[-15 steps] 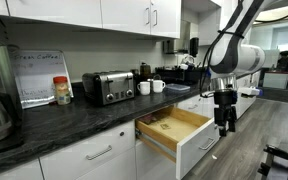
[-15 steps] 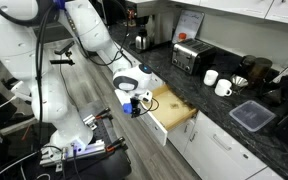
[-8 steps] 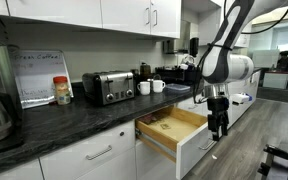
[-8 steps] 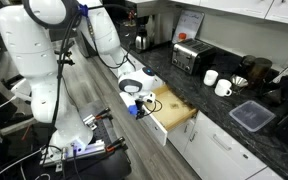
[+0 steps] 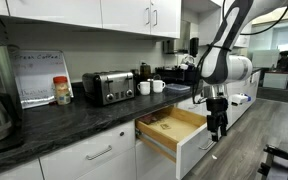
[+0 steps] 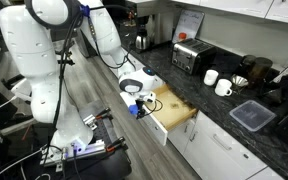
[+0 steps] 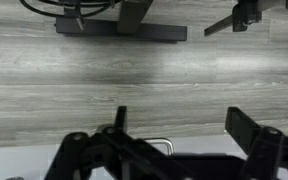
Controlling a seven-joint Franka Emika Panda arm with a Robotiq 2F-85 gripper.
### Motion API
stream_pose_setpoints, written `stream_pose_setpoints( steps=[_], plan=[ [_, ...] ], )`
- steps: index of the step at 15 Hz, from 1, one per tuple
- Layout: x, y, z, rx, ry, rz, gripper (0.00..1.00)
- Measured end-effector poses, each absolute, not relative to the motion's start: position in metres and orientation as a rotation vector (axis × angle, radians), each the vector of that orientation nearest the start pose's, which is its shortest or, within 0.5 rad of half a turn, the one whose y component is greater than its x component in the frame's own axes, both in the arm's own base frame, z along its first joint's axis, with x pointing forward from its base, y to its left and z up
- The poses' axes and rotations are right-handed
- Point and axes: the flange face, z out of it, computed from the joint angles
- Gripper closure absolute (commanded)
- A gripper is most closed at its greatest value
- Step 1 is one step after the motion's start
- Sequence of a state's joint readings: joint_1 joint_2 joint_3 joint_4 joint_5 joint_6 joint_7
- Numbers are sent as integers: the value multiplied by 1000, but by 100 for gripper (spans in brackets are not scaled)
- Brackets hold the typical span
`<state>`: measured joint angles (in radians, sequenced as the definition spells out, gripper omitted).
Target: Close the drawer
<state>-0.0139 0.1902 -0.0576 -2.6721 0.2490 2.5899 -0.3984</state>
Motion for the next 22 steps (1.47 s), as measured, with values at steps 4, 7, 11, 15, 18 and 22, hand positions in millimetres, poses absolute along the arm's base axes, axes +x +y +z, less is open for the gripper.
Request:
stream_pose_setpoints(
  steps=[4, 7, 11, 15, 18, 22],
  plan=[
    [380, -34, 155, -2967, -142, 360, 0],
    [381, -31, 154, -2968, -156, 356, 0],
    [384, -25, 154, -2979, -195, 331, 0],
    [388, -24, 152, -3012, -251, 284, 0],
    [389, -24, 141, -3042, -289, 264, 0],
    [391, -22, 123, -3074, -348, 242, 0]
  ],
)
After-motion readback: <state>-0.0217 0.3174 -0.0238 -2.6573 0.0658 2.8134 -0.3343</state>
